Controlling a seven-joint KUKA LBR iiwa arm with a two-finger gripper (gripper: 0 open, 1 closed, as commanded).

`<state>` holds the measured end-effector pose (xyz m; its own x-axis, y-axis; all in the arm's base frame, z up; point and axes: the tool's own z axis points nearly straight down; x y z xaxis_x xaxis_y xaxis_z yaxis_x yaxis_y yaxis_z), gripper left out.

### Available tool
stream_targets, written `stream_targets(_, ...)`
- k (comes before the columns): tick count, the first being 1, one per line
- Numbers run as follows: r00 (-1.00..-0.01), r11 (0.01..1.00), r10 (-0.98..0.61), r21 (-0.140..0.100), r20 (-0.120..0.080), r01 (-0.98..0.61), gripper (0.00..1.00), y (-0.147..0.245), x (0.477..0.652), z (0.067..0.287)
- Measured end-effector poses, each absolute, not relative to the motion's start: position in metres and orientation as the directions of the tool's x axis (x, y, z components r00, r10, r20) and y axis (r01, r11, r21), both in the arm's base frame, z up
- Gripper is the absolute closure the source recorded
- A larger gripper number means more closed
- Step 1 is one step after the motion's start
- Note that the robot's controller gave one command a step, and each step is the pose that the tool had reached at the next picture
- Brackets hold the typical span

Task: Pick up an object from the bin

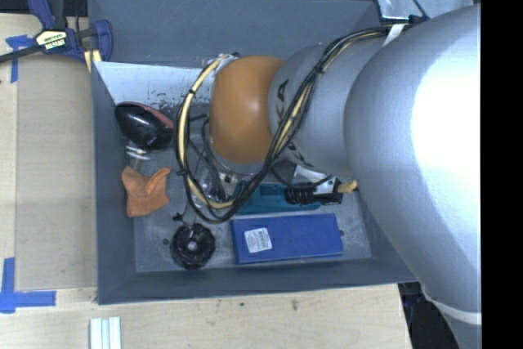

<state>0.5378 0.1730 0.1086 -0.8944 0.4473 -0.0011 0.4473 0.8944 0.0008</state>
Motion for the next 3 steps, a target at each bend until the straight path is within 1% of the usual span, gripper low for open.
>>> stream_targets(1, -0.975, 0.975, 0.224, -0.001, 0.000, 0.224, 0.00, 0.176, 0.522, 0.130)
stream_targets(2, -0.933, 0.933, 0.359, -0.001, 0.001, 0.359, 0.00, 0.179, 0.497, 0.148)
stream_targets(3, -0.979, 0.979, 0.206, 0.001, -0.003, 0.206, 1.00, 0.149, 0.484, 0.094)
